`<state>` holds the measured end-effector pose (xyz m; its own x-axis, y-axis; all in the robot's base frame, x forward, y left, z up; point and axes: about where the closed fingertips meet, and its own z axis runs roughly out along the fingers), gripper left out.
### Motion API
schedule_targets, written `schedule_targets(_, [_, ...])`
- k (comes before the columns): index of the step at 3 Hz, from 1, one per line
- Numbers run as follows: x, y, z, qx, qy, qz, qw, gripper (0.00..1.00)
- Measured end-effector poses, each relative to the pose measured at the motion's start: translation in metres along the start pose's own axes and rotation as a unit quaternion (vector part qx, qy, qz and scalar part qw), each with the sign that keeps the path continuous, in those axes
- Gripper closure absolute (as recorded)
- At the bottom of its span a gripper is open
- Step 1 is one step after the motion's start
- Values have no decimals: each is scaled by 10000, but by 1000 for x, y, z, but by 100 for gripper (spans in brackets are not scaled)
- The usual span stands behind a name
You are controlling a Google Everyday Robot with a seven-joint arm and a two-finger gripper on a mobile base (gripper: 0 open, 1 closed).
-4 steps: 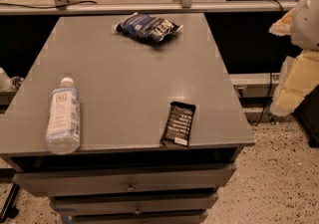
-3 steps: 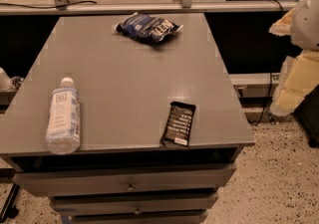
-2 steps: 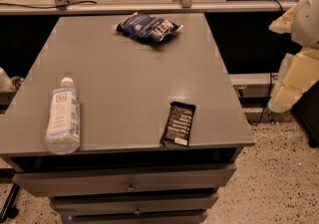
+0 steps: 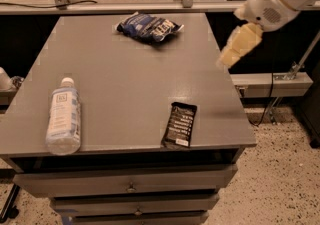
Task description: Move blue chip bag near blue plastic bottle
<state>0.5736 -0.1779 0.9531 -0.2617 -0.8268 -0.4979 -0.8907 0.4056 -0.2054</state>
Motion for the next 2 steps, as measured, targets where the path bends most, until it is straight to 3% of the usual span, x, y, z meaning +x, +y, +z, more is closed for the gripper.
schedule_targets(1, [-30,-43,65,-154,-332,414,9985,0])
schedule_targets(2, [-65,-64,106,-213,-751,1083,9910,0])
